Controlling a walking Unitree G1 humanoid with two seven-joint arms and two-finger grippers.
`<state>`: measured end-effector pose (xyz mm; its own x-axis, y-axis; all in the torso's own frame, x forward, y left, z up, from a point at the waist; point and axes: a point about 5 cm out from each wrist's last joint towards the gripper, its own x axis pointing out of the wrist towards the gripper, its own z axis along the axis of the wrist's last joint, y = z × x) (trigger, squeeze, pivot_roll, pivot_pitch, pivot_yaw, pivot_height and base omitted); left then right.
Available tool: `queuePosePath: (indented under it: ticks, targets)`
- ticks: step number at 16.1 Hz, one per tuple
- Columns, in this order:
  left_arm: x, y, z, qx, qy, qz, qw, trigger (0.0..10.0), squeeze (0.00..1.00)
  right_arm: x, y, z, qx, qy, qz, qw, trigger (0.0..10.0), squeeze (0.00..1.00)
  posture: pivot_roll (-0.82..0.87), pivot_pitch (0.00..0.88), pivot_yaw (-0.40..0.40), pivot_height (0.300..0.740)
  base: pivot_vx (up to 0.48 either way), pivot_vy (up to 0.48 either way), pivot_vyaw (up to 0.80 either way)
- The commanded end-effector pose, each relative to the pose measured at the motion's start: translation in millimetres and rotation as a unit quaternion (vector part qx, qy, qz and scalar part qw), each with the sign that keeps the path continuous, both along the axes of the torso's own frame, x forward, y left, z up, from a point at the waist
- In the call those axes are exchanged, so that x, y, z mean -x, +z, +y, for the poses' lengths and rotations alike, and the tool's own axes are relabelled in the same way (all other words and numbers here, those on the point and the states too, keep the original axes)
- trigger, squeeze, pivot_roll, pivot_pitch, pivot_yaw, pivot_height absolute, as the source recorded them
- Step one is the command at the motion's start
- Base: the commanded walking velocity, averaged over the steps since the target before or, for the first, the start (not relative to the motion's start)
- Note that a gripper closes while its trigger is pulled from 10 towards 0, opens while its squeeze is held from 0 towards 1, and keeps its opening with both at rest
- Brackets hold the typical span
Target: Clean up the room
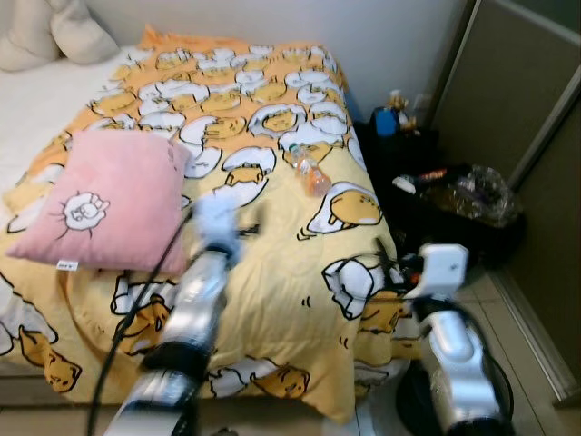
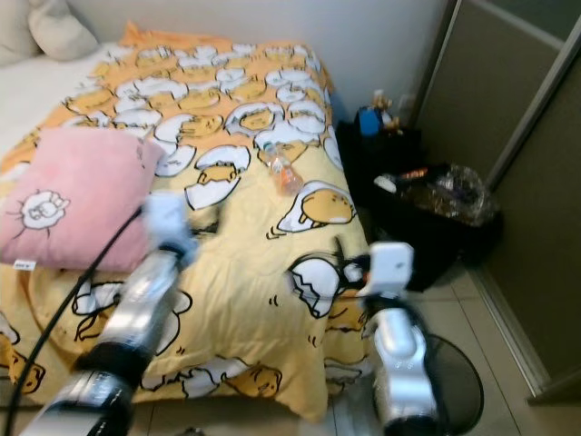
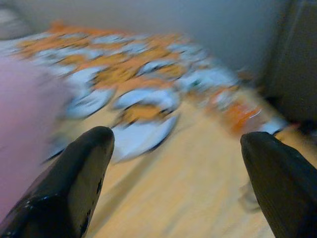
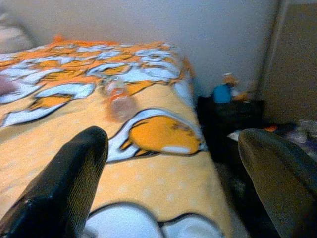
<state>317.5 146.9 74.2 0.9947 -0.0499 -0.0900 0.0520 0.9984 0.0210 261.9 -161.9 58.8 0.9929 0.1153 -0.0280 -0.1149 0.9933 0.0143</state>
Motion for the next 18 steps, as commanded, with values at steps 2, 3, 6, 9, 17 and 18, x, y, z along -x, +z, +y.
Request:
queuePosePath:
  ticks: [2,3,6,9,17,18]
  targets:
    - [35.8,-30.3,10.6,-0.042,-0.039,0.068,0.996,10.0,0.00,28.0,-13.8,-11.0,0.013,0.034,0.055,0.998,10.0,0.00,-0.01,0.000,0.019,0.740,0.000,-0.422,0.00]
    - [56.8,-52.5,11.1,-0.035,-0.095,0.126,0.987,10.0,0.00,44.5,-23.7,-17.9,0.019,0.035,0.082,0.996,10.0,0.00,-0.01,0.000,0.017,0.740,0.000,-0.382,0.00]
    - [34.8,-28.7,-5.4,-0.014,-0.109,0.054,0.992,10.0,0.00,38.5,-25.7,-23.1,0.015,0.014,0.078,0.997,10.0,0.00,0.00,0.000,0.015,0.740,0.000,0.000,0.00]
    - [21.2,-1.8,-11.7,-0.036,-0.100,0.001,0.994,10.0,0.00,20.9,-13.0,-15.5,0.006,0.012,0.057,0.998,10.0,0.00,0.00,0.000,0.019,0.740,0.000,0.000,0.00]
    - [12.2,11.0,-12.2,-0.022,-0.085,-0.023,0.996,10.0,0.00,9.3,-8.8,-6.7,-0.012,0.013,0.039,0.999,10.0,0.00,0.00,0.000,0.032,0.740,0.337,0.000,0.00]
    - [11.5,11.3,-13.3,-0.021,-0.086,-0.023,0.996,10.0,0.00,8.9,-9.0,-5.7,-0.012,0.013,0.039,0.999,10.0,0.00,0.00,0.000,0.035,0.740,0.450,0.000,0.00]
